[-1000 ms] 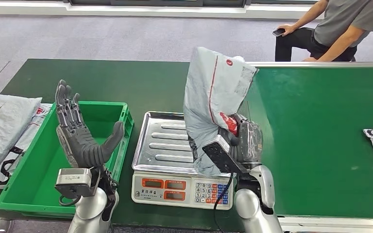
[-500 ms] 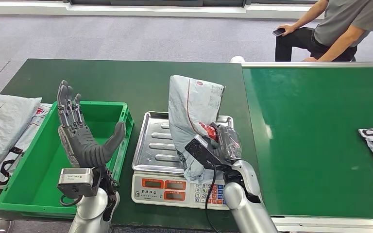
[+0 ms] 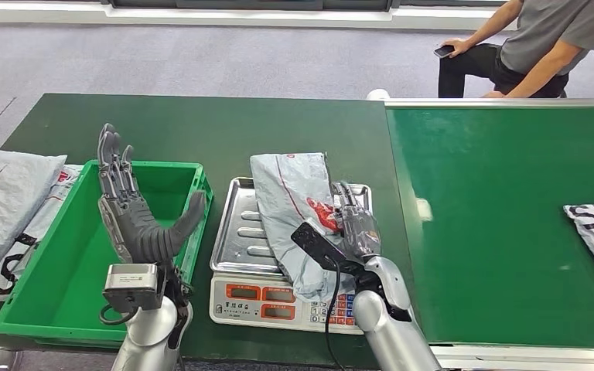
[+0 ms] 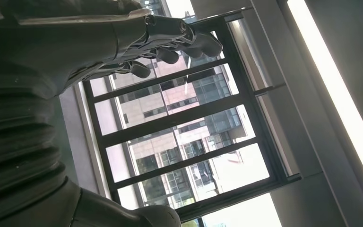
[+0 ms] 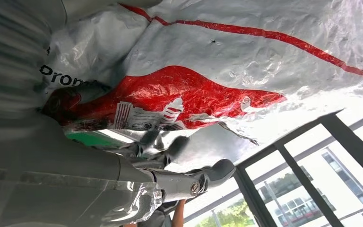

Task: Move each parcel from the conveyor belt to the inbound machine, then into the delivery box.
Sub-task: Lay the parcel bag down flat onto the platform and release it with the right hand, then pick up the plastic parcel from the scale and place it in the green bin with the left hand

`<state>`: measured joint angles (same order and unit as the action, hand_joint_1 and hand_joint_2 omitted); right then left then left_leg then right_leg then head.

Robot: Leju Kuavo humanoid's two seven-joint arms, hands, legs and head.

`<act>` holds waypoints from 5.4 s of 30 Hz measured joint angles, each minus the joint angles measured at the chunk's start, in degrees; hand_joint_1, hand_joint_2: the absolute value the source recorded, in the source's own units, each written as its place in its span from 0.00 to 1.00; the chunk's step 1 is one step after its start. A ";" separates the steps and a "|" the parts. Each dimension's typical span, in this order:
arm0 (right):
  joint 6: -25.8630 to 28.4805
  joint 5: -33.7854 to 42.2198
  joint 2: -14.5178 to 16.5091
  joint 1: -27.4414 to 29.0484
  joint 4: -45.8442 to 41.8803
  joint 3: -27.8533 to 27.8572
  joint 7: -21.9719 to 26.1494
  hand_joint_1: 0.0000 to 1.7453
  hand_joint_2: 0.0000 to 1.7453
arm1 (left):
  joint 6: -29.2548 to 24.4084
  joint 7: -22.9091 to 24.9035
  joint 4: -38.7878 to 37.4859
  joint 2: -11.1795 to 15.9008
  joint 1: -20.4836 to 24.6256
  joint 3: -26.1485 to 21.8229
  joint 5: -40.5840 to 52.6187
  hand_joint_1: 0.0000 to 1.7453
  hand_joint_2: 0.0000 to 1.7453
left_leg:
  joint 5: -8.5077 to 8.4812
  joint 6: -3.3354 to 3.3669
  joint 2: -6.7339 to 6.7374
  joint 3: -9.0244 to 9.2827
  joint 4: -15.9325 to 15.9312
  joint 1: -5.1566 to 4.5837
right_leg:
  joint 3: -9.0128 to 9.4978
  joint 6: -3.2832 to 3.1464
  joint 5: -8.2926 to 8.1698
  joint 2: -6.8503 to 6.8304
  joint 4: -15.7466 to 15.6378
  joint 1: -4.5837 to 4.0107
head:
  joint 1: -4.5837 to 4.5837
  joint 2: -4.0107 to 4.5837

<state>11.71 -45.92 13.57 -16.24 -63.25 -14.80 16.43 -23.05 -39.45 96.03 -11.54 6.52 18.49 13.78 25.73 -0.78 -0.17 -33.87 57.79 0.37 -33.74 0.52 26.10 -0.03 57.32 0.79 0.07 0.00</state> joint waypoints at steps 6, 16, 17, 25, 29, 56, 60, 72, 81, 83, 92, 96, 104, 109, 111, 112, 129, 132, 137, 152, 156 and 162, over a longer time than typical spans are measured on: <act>1.19 -2.39 0.00 0.04 0.34 -0.10 -1.66 0.00 1.00 | -0.70 0.28 -0.32 0.00 0.16 0.48 0.07 0.00 1.00 | 0.00 0.00 0.00 0.00 0.00 0.00 | 0.00 0.00 0.00 0.00 0.00 0.00 | 0.00 0.00; 10.95 -3.78 0.00 1.50 -2.52 -0.24 1.02 0.00 1.00 | -1.51 0.42 -0.27 0.00 0.06 0.50 0.54 0.00 1.00 | 0.00 0.00 -0.01 0.00 0.00 0.00 | -0.01 0.00 0.00 0.00 0.00 0.00 | 0.00 0.00; 13.81 -4.07 -0.01 2.07 -4.02 -0.24 2.04 0.00 1.00 | -1.60 0.41 -0.26 0.00 0.00 0.50 0.61 0.00 1.00 | 0.00 0.00 0.00 0.00 0.00 0.00 | -0.01 0.00 0.00 0.00 0.00 0.00 | 0.00 0.00; 24.01 -3.56 -0.26 5.88 -15.00 -0.24 5.63 0.00 1.00 | -2.21 0.24 -0.28 0.00 -0.41 0.58 0.66 0.00 1.00 | 0.05 -0.01 0.01 0.00 0.00 0.00 | -0.03 -0.02 0.02 0.02 -0.01 0.00 | 0.00 0.00; 23.43 0.04 -0.54 6.95 -17.56 -0.24 6.76 0.00 1.00 | -3.31 0.15 -0.32 0.00 -0.57 0.64 1.51 0.00 1.00 | 0.04 -0.01 0.01 0.01 0.00 0.00 | -0.02 -0.02 0.02 0.01 -0.01 0.00 | 0.00 0.00; 28.16 0.21 2.83 14.20 -47.15 2.19 23.73 0.00 1.00 | 8.45 7.52 -15.50 -3.32 9.18 3.05 0.15 0.00 1.00 | 0.04 0.00 0.02 0.01 0.02 -0.04 | 0.01 0.03 -0.03 0.02 -0.02 0.03 | 0.01 0.00; 28.16 0.17 2.88 14.17 -48.08 2.19 23.73 0.00 1.00 | 10.03 8.13 -20.51 -4.23 11.50 3.14 -0.32 0.00 1.00 | 0.04 -0.01 0.01 0.01 0.02 -0.03 | 0.01 0.03 -0.03 0.02 -0.02 0.02 | 0.00 0.00; 28.13 0.65 2.91 14.10 -48.00 2.19 23.72 0.00 1.00 | 11.34 11.55 -32.88 -5.71 16.16 3.34 3.04 0.00 1.00 | 0.03 0.00 -0.03 -0.01 0.01 -0.03 | 0.02 0.03 -0.02 -0.01 -0.01 0.02 | 0.00 0.00; 28.09 0.66 2.97 13.99 -47.14 2.19 23.73 0.00 1.00 | 10.31 12.68 -47.64 -7.08 20.50 3.41 7.40 0.00 1.00 | 0.01 0.02 -0.08 -0.01 0.01 -0.02 | 0.05 0.03 -0.03 -0.06 0.00 0.01 | 0.00 0.00; 28.09 0.66 2.97 13.98 -47.04 2.19 23.73 0.00 1.00 | 10.22 12.67 -48.91 -7.15 20.86 3.41 7.40 0.00 1.00 | 0.02 0.02 -0.08 -0.01 0.01 -0.02 | 0.05 0.03 -0.03 -0.06 0.00 0.01 | 0.00 0.00; 28.09 0.63 2.99 13.94 -46.59 2.19 23.73 0.00 1.00 | 9.60 13.46 -52.48 -7.27 21.76 3.41 8.99 0.00 1.00 | 0.02 0.02 -0.08 -0.02 0.01 -0.02 | 0.05 0.03 -0.02 -0.06 0.00 0.02 | 0.00 0.00; 28.09 0.58 3.00 13.92 -46.50 2.19 23.73 0.00 1.00 | 9.06 13.58 -54.04 -7.31 22.11 3.41 9.83 0.00 1.00 | 0.02 0.02 -0.08 -0.01 0.01 -0.02 | 0.06 0.03 -0.02 -0.06 0.00 0.02 | 0.01 0.00; 28.09 0.47 3.07 13.87 -45.76 2.19 23.71 0.00 1.00 | 7.75 13.72 -60.13 -7.62 23.02 4.01 13.44 0.00 1.00 | 0.02 0.02 -0.08 -0.01 0.01 -0.02 | 0.05 0.03 -0.02 -0.06 0.00 0.01 | 0.00 0.00; 28.09 0.51 3.08 13.74 -45.17 2.19 23.67 0.00 1.00 | 5.80 16.28 -63.78 -7.63 24.24 5.53 18.83 0.00 1.00 | 0.02 0.02 -0.08 0.00 0.01 -0.02 | 0.06 0.03 -0.02 -0.07 0.00 0.01 | 0.00 0.00; 28.09 0.54 3.08 13.67 -44.88 2.19 23.63 0.00 1.00 | 4.93 17.50 -64.95 -7.63 24.71 6.45 21.11 0.00 1.00 | 0.01 0.02 -0.08 0.00 0.01 -0.02 | 0.07 0.03 -0.02 -0.07 0.00 0.02 | 0.00 0.00; 28.09 0.57 3.08 13.63 -44.72 2.19 23.62 0.00 1.00 | 4.57 17.98 -65.50 -7.63 24.93 6.89 22.01 0.00 1.00 | 0.01 0.02 -0.09 0.00 0.01 -0.02 | 0.08 0.03 -0.02 -0.08 0.00 0.02 | 0.01 0.00; 28.09 0.93 3.10 13.27 -42.98 2.19 23.63 0.00 1.00 | 1.64 20.75 -69.40 -7.61 26.42 9.05 28.57 1.00 1.00 | 0.01 0.03 -0.10 0.02 0.01 -0.02 | 0.11 0.03 -0.02 -0.09 0.00 0.02 | 0.00 0.00; 28.09 1.11 3.10 13.24 -42.82 2.19 23.64 0.00 1.00 | 1.56 20.80 -69.47 -7.61 26.56 9.05 28.84 1.00 1.00 | 0.01 0.03 -0.10 0.02 0.01 -0.02 | 0.12 0.04 -0.02 -0.10 0.00 0.02 | 0.00 0.00; 28.09 1.20 3.11 13.22 -42.70 2.19 23.62 0.00 1.00 | 1.10 20.94 -69.48 -7.61 26.62 9.05 29.41 1.00 1.00 | 0.01 0.03 -0.10 0.02 0.01 -0.02 | 0.12 0.03 -0.02 -0.10 0.00 0.02 | 0.00 0.00; 28.11 0.83 3.13 13.26 -42.67 2.62 23.62 0.00 1.00 | -10.84 28.40 -66.56 -6.58 26.61 9.03 39.16 1.00 1.00 | 0.01 0.02 -0.09 0.01 0.01 -0.02 | 0.09 0.03 -0.03 -0.06 0.01 0.01 | 0.01 0.00; 28.14 0.84 3.13 13.32 -42.68 3.38 23.61 0.00 1.00 | -15.89 32.53 -60.24 -3.64 26.26 7.78 43.91 1.00 1.00 | -0.02 -0.02 -0.09 0.01 0.01 -0.01 | 0.07 0.03 -0.03 -0.06 0.06 0.00 | 0.00 0.00; 28.15 1.16 3.14 13.38 -42.79 4.27 23.64 0.00 1.00 | -16.80 34.74 -47.83 0.27 23.98 2.13 48.78 1.00 1.00 | -0.02 -0.03 -0.09 0.00 0.01 0.00 | 0.03 0.00 -0.01 -0.05 0.10 0.00 | 0.00 0.00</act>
<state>39.86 -44.76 16.72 -2.86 -106.04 -10.53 40.06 -39.85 -4.71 48.20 -11.27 30.50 20.62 62.56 25.71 -0.80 -0.25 -33.86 57.79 0.37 -33.70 0.52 26.09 -0.08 57.43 0.79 0.07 0.00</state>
